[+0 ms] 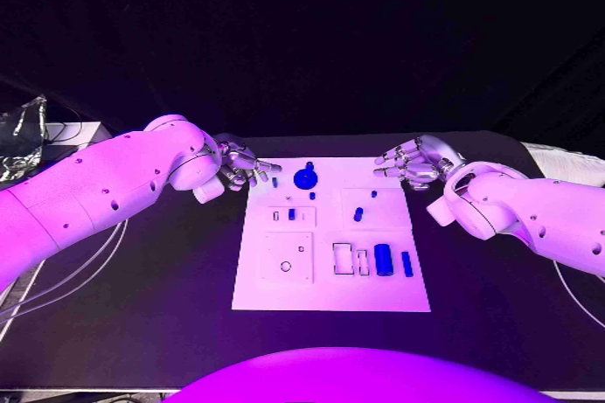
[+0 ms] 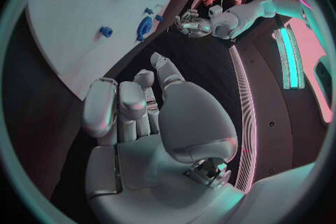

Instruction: Assemble the parts on the task board

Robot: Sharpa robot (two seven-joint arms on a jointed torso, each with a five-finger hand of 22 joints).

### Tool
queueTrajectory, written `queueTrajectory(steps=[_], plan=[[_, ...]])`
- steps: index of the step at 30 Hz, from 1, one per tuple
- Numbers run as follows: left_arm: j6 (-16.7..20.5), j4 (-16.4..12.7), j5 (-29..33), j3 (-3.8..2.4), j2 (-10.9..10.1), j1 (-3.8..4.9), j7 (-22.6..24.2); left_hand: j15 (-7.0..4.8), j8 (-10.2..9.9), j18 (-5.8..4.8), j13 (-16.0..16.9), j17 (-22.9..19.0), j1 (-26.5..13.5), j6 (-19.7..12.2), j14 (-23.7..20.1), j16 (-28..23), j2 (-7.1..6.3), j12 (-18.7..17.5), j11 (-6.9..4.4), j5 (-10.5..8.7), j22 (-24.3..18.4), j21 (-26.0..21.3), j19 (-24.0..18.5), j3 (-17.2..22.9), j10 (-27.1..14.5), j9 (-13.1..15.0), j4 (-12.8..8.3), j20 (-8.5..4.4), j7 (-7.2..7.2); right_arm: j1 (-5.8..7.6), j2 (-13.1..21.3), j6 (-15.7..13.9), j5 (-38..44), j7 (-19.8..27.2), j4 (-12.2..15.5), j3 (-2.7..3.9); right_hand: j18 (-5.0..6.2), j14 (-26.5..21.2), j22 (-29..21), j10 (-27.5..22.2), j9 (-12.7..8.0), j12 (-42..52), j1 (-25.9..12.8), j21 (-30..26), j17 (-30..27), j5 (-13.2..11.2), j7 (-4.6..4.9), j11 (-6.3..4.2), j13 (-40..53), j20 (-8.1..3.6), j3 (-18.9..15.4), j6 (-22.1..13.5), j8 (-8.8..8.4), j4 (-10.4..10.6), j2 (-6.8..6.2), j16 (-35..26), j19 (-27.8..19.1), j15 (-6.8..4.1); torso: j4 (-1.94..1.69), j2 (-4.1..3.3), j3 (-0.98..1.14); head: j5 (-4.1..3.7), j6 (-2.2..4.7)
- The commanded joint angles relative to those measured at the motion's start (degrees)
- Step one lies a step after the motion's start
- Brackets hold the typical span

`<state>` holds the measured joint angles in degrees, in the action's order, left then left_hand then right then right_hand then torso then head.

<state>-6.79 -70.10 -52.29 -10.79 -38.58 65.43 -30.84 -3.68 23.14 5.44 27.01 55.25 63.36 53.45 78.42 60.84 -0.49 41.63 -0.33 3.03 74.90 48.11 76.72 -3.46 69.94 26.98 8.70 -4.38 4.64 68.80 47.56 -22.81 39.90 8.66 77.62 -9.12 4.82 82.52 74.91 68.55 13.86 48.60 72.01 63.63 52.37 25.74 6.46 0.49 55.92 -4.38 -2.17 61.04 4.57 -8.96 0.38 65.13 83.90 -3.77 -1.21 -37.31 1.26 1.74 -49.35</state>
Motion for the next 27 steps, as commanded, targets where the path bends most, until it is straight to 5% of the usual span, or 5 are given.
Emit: queueTrajectory(steps=[1,2,9,16,27], plan=[[-1.71,2.26,-5.49,-0.07,1.37,0.59,-0.70,0.03,-0.47,0.07,0.43,0.50,0.44,0.02,0.49,0.67,-0.22,0.51,0.03,-0.09,1.84,0.65,0.52,-1.44,-0.46,-0.56,0.66,0.02,0.15,-0.03,-0.07,0.23,0.24,0.69,0.00,0.02,0.00,-0.08,8.82,0.01,-0.05,-0.09,-0.04,-0.26,-0.07,0.20,0.17,-0.50,0.07,-0.48,-0.10,0.26,-0.28,-0.35,0.37,-0.33,4.38,-0.30,-0.06,-0.02,-0.02,0.21,0.37],[-1.51,2.80,-5.81,-0.05,1.69,0.71,-0.67,0.20,-0.64,0.45,1.92,1.00,3.11,0.46,0.09,1.28,1.37,1.90,0.17,-0.08,2.41,0.97,0.31,-6.00,-1.69,-2.84,2.57,0.36,0.28,-0.03,-0.07,0.23,0.24,0.69,0.00,0.02,0.00,-0.08,8.82,0.01,-0.05,-0.09,-0.04,-0.26,-0.07,0.20,0.17,-0.50,0.07,-0.48,-0.10,0.26,-0.28,-0.35,0.37,-0.33,4.38,-0.30,-0.06,-0.03,-0.03,0.24,0.39],[0.62,8.54,-7.95,0.65,5.14,1.84,-0.33,0.23,-0.05,0.50,1.77,0.89,2.94,-0.05,0.24,1.21,1.56,1.75,0.22,-0.08,2.51,1.05,0.38,-6.17,-1.56,-3.24,2.79,0.44,0.36,-0.03,-0.10,0.20,0.24,0.74,0.02,0.02,0.00,-0.08,8.82,0.01,-0.05,-0.09,-0.04,-0.26,-0.07,0.20,0.17,-0.50,0.07,-0.48,-0.10,0.26,-0.28,-0.35,0.37,-0.33,4.38,-0.30,-0.03,-0.05,-0.07,0.63,0.44],[0.32,13.04,-9.94,2.38,8.13,2.96,-0.88,0.17,0.83,0.40,2.05,1.37,3.79,0.01,0.34,1.84,2.32,2.26,0.08,-0.05,2.87,1.49,0.44,-4.46,-1.56,-3.42,2.27,0.40,0.15,-0.02,-0.09,0.20,0.24,0.72,0.11,0.03,0.00,-0.08,8.82,0.01,-0.05,-0.09,-0.04,-0.26,-0.07,0.20,0.17,-0.50,0.07,-0.48,-0.10,0.26,-0.28,-0.35,0.37,-0.33,4.38,-0.30,-0.01,-0.15,-0.08,1.03,0.36],[-2.47,17.21,-7.77,4.90,11.65,3.29,-0.87,0.09,2.35,0.23,2.38,1.49,2.54,-0.20,0.09,2.27,0.52,2.79,-0.06,-0.08,3.30,1.52,0.26,1.48,-1.85,-3.72,1.42,0.28,-0.09,-0.01,-0.11,0.22,0.24,0.71,0.17,0.04,0.00,-0.08,8.82,0.01,-0.05,-0.09,-0.04,-0.26,-0.07,0.20,0.17,-0.50,0.07,-0.48,-0.10,0.26,-0.28,-0.35,0.37,-0.33,4.38,-0.30,0.06,-0.14,-0.11,0.99,0.25]])
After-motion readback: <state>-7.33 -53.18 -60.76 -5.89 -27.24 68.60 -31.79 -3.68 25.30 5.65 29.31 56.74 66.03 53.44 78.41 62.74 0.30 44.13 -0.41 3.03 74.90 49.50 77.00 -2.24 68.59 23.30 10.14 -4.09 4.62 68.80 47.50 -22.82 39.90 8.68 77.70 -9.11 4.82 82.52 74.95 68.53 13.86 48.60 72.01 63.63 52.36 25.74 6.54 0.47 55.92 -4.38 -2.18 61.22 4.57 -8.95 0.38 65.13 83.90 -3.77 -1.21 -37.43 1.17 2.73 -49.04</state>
